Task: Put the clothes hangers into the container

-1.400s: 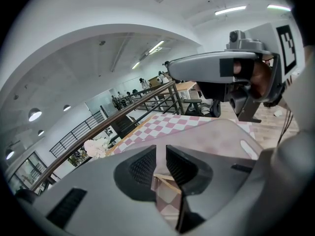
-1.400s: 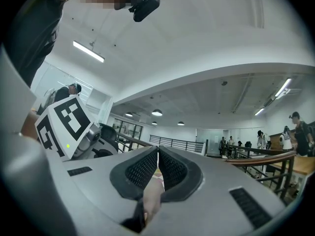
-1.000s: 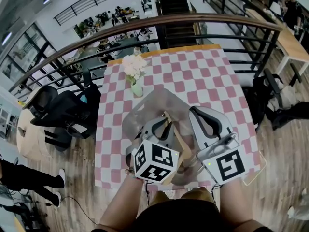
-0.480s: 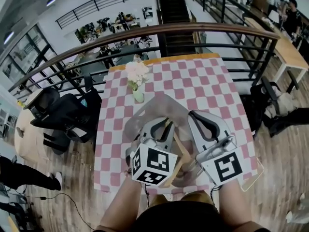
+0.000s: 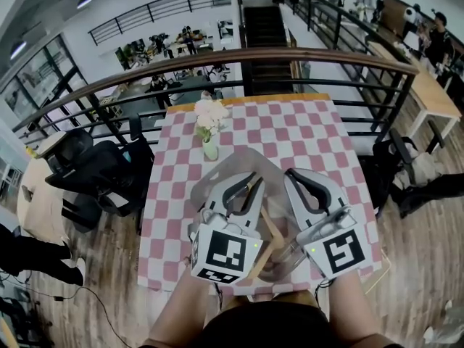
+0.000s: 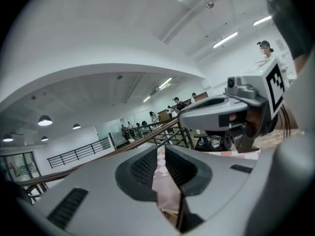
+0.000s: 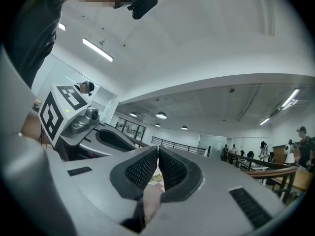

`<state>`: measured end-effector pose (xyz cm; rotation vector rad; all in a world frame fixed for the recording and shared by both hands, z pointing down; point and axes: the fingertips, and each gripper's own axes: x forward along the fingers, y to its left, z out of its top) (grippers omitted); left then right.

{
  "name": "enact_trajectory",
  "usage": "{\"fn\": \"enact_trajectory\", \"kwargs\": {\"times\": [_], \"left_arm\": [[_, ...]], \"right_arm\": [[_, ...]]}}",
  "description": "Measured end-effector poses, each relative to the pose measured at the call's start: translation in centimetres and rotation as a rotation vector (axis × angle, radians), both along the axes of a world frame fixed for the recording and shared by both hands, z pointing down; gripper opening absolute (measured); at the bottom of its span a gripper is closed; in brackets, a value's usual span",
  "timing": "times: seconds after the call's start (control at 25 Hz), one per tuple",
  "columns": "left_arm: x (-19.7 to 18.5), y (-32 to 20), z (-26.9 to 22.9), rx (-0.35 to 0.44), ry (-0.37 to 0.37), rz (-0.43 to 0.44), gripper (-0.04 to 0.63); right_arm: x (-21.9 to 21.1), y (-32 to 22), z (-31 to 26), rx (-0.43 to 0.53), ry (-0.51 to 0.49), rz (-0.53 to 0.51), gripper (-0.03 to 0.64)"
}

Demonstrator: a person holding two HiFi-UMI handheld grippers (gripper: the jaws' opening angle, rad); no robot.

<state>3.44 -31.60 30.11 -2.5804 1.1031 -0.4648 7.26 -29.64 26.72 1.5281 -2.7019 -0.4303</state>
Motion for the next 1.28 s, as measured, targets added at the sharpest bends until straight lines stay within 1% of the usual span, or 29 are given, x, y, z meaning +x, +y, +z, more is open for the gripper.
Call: {"fn": "enact_trajectory", "kwargs": {"times": [0.28,0.36,0.44,0.56,0.72,0.84,1.0,1.12,1.28], "left_arm": [[-0.8,1.3,-3.1,0.104,0.072,0.011,0.052],[-1.2,1.7,-4.3,0.153,0.093,0.015,0.051],[-1.9,2.2,-5.6,0.205,0.104,0.010,0.051],[-2.6,3.1,-6.7,0.260,0.099,0.010,0.051],[-2.7,4.6,-6.9,0.265,0.110,0.035,0.051],[-2.5,5.0,-7.0,0.283,0.105,0.043,0.051],[-2.6,5.1,-6.5,0.271,0.114,0.021,0.037],[-2.6,5.1,-6.1,0.276,0.121,0.010,0.010],[-2.6,4.9,-5.6,0.268,0.131,0.003,0.009]], "right_arm": [[-0.5,0.5,-0.3,-0.003,-0.012,-0.019,0.034],[-0.2,0.7,-0.6,0.006,-0.022,-0.002,0.034],[0.2,0.7,-0.7,0.010,-0.024,0.019,0.034],[0.0,0.9,-0.8,0.005,-0.028,0.014,0.034],[-0.7,1.5,-0.7,0.005,-0.029,-0.002,0.034],[-1.4,1.8,-0.8,0.005,-0.032,-0.024,0.034],[-1.8,2.0,-0.5,0.000,-0.035,-0.046,0.034],[-1.9,2.2,-0.3,-0.003,-0.040,-0.054,0.034],[-1.7,2.1,0.1,-0.008,-0.039,-0.060,0.034]]}}
